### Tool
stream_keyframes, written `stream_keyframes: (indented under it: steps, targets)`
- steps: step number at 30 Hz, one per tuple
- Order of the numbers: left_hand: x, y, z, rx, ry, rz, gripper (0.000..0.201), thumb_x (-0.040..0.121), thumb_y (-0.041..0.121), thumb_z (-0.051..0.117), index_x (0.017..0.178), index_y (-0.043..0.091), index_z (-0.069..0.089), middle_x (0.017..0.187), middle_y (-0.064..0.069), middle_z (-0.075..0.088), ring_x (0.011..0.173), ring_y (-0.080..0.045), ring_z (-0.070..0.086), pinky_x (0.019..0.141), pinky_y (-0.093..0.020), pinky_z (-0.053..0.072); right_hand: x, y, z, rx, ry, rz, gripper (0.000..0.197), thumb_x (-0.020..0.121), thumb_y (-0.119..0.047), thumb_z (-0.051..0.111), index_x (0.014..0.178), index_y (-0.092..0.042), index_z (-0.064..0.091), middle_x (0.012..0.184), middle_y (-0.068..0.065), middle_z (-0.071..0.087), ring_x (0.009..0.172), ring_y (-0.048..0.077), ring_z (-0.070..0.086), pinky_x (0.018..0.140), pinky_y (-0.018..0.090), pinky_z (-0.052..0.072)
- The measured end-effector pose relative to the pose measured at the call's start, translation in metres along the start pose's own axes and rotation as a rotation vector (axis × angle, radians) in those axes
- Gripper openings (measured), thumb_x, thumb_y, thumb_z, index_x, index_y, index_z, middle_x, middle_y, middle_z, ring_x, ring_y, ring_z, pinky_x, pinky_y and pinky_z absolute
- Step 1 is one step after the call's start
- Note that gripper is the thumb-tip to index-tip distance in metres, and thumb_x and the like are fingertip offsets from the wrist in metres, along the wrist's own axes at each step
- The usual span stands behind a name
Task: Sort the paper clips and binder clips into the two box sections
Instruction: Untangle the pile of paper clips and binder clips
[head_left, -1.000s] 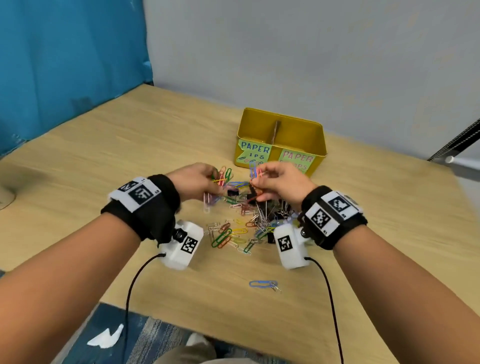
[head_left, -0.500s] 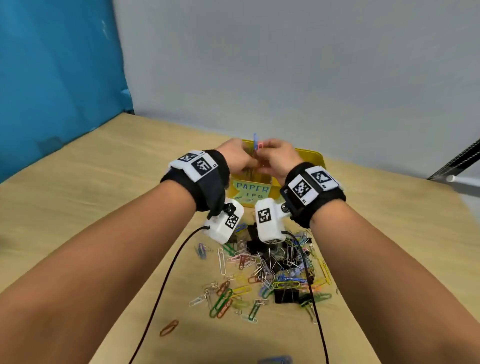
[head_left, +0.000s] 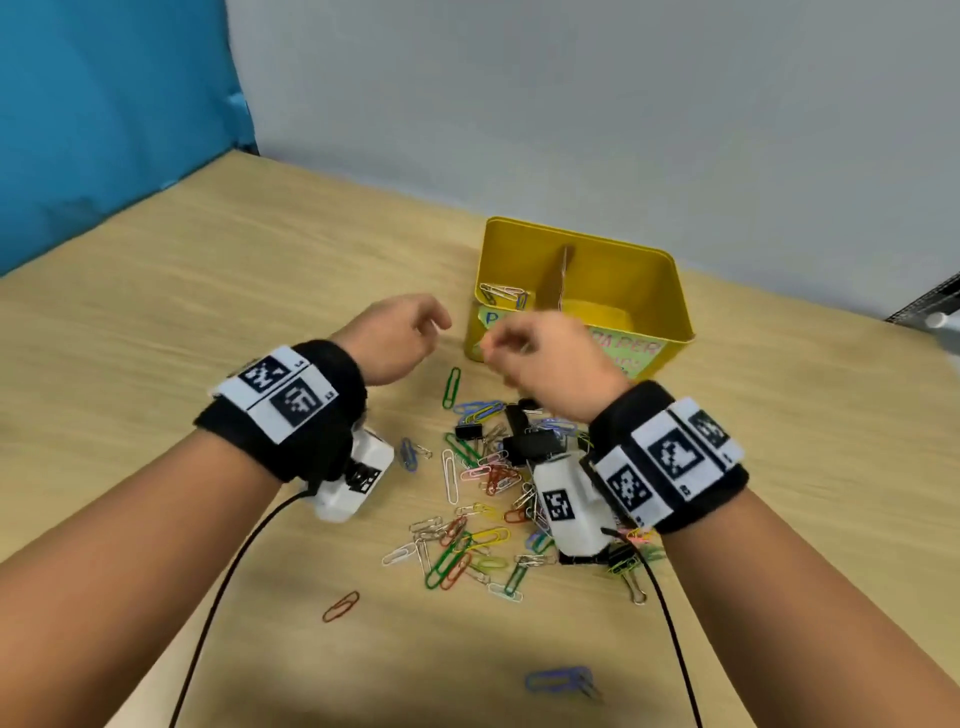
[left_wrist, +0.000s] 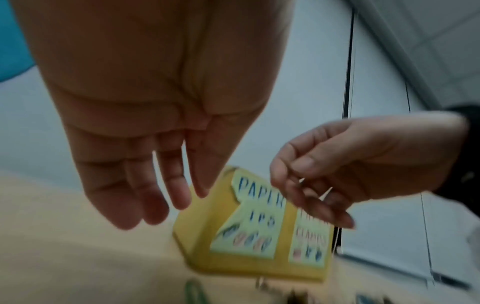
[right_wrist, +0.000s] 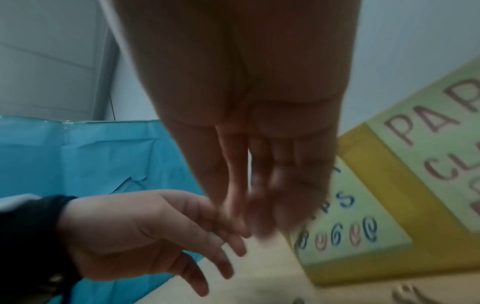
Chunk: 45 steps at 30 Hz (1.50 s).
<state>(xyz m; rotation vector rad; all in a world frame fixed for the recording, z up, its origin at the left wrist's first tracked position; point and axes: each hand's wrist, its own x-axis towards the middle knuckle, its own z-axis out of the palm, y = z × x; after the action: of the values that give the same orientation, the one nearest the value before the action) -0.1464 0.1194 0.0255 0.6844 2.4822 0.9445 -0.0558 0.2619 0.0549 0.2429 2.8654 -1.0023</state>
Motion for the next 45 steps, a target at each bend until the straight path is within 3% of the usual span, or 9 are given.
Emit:
stream_keyframes:
  steps: [3, 7, 15, 18, 22, 28, 33, 39, 45]
  targets:
    - [-0.007, -0.009, 0.023, 0.279, -0.31, 0.044, 0.058, 0.087, -0.007, 0.039, 0.141, 0.015, 0.038, 0.151, -0.005, 0.033, 0.137, -0.021, 0.035, 0.112, -0.027, 0.027, -0.006, 0.002, 0.027, -0.361, -0.345, 0.059, 0.028, 0.092, -0.014, 0.046, 0.115, -0.01, 0.063, 0.113, 0.009, 0.065, 0.1, 0.024, 0.06, 0.08, 0.027, 0.047]
    - [-0.021, -0.014, 0.038, 0.598, -0.505, 0.211, 0.066, 0.085, -0.007, 0.039, 0.147, 0.009, 0.024, 0.158, -0.01, 0.014, 0.142, -0.026, 0.023, 0.117, -0.034, 0.023, -0.005, 0.008, 0.042, -0.494, -0.315, 0.077, 0.036, 0.091, -0.003, 0.04, 0.123, -0.008, 0.058, 0.125, 0.013, 0.06, 0.116, 0.029, 0.055, 0.099, 0.035, 0.046]
    - [-0.075, -0.027, 0.037, 0.467, -0.439, 0.174, 0.041, 0.091, 0.004, 0.038, 0.127, 0.01, 0.055, 0.135, -0.009, 0.054, 0.125, -0.025, 0.05, 0.105, -0.033, 0.039, 0.001, 0.014, 0.042, -0.616, -0.325, 0.062, 0.041, 0.089, -0.004, 0.04, 0.128, -0.01, 0.051, 0.126, 0.014, 0.053, 0.117, 0.033, 0.05, 0.098, 0.042, 0.046]
    - [-0.082, -0.026, 0.03, 0.322, -0.297, 0.113, 0.037, 0.09, 0.002, 0.043, 0.119, 0.014, 0.062, 0.123, -0.005, 0.061, 0.118, -0.018, 0.054, 0.093, -0.016, 0.036, 0.002, 0.006, 0.051, -0.628, -0.408, -0.059, 0.047, 0.089, -0.004, 0.043, 0.131, -0.023, 0.051, 0.129, 0.005, 0.051, 0.119, 0.03, 0.046, 0.099, 0.044, 0.043]
    - [-0.084, -0.038, 0.018, 0.253, -0.11, 0.051, 0.035, 0.08, -0.007, 0.045, 0.101, 0.018, 0.058, 0.11, -0.002, 0.041, 0.114, -0.024, 0.048, 0.092, -0.022, 0.034, -0.001, 0.002, 0.049, -0.473, -0.369, -0.076, 0.044, 0.083, 0.005, 0.041, 0.105, -0.023, 0.066, 0.119, 0.001, 0.06, 0.111, 0.023, 0.055, 0.097, 0.039, 0.048]
    - [-0.074, -0.027, 0.031, 0.458, -0.384, 0.001, 0.081, 0.082, -0.005, 0.042, 0.15, 0.022, 0.009, 0.159, -0.006, -0.012, 0.148, -0.027, -0.004, 0.121, -0.038, 0.009, -0.011, 0.007, 0.057, -0.623, -0.402, -0.047, 0.025, 0.086, -0.036, 0.058, 0.102, -0.017, 0.059, 0.105, 0.004, 0.059, 0.099, 0.024, 0.058, 0.086, 0.039, 0.051]
    - [-0.078, -0.014, 0.039, 0.536, -0.461, 0.032, 0.05, 0.094, 0.014, 0.041, 0.142, 0.003, 0.032, 0.153, -0.02, 0.018, 0.142, -0.028, 0.023, 0.115, -0.035, 0.025, -0.011, 0.017, 0.048, -0.723, -0.36, 0.009, 0.021, 0.085, -0.023, 0.059, 0.103, -0.013, 0.06, 0.11, 0.008, 0.063, 0.101, 0.028, 0.058, 0.086, 0.039, 0.052]
    - [-0.097, -0.019, 0.027, 0.25, -0.349, 0.053, 0.036, 0.091, 0.017, 0.05, 0.127, 0.016, 0.056, 0.131, -0.006, 0.056, 0.108, -0.017, 0.055, 0.094, -0.024, 0.042, -0.008, 0.01, 0.055, -0.576, -0.253, -0.116, 0.041, 0.089, -0.002, 0.044, 0.126, -0.019, 0.053, 0.121, 0.009, 0.052, 0.112, 0.029, 0.053, 0.093, 0.04, 0.049]
    - [-0.119, -0.041, 0.011, 0.376, -0.4, -0.146, 0.047, 0.064, 0.028, 0.079, 0.102, 0.021, 0.053, 0.106, 0.002, 0.052, 0.079, -0.012, 0.051, 0.067, -0.025, 0.046, -0.031, -0.013, 0.083, -0.582, -0.442, -0.255, 0.039, 0.085, -0.001, 0.044, 0.121, -0.013, 0.054, 0.121, 0.012, 0.047, 0.111, 0.032, 0.052, 0.089, 0.04, 0.049]
